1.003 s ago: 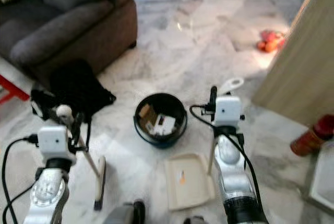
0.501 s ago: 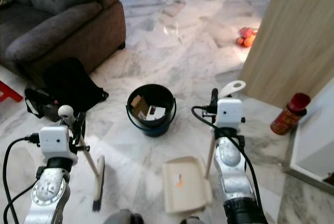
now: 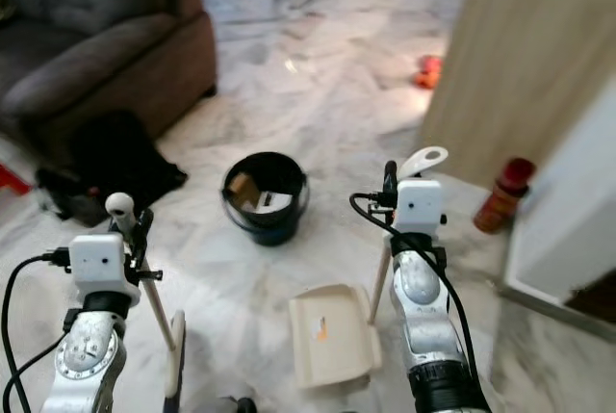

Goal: Sweep floor

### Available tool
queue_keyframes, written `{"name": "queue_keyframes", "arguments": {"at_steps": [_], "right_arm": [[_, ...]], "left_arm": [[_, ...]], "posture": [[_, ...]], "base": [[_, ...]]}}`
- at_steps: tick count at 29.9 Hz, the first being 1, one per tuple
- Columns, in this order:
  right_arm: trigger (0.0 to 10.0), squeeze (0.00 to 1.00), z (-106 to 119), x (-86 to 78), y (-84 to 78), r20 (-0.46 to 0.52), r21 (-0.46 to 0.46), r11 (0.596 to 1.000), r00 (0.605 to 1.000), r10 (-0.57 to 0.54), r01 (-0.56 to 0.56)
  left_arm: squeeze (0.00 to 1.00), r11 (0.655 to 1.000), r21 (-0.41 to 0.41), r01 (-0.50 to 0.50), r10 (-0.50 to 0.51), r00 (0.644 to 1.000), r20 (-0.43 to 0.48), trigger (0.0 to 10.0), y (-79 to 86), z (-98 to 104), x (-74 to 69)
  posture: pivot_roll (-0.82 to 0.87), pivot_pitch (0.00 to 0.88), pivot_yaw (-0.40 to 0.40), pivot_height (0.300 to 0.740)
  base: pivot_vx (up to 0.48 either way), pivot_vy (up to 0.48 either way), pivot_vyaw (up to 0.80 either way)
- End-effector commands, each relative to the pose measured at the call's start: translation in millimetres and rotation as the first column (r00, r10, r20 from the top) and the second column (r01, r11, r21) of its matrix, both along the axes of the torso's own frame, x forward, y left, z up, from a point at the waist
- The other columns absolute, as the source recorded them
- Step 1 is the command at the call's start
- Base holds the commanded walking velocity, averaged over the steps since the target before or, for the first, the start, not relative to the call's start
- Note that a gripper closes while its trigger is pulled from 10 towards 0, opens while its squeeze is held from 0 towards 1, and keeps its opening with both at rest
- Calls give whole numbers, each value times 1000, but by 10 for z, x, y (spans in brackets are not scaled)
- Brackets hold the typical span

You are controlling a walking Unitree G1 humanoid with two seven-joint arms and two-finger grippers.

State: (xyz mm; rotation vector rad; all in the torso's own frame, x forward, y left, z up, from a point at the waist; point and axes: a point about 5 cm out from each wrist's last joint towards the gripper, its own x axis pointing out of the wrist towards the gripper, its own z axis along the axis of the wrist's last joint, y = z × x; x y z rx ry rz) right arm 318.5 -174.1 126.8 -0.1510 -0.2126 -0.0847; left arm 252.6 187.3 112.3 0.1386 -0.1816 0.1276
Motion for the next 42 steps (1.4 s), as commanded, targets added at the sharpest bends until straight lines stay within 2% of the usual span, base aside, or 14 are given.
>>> {"name": "queue_keyframes", "arguments": {"at_steps": [1, 6, 23, 42], "right_arm": [[10000, 0, 27, 3, 6, 10, 4, 1000, 1000, 2, -2], [10000, 0, 22, 3, 2, 6, 7, 1000, 1000, 2, -2], [10000, 0, 3, 1, -2, -4, 4, 1000, 1000, -7, 7], [10000, 0, -17, -7, 5, -8, 4, 1000, 1000, -5, 5]], "left_arm": [[0, 1000, 17, 4, -4, 1000, 27, 10000, -11, 67, 25], [0, 999, 41, -5, 4, 1000, 23, 10000, 4, 71, 33], [0, 999, 42, -14, 13, 1000, 27, 10000, 16, 80, 61], [0, 999, 49, -12, 10, 1000, 28, 10000, 11, 71, 72]], "posture": [[106, 135, 21, 740], [107, 137, 20, 740], [107, 132, 26, 740], [104, 107, 23, 740]], "base": [[0, 0, -800], [0, 0, -800], [0, -350, -800], [0, 0, -800]]}}
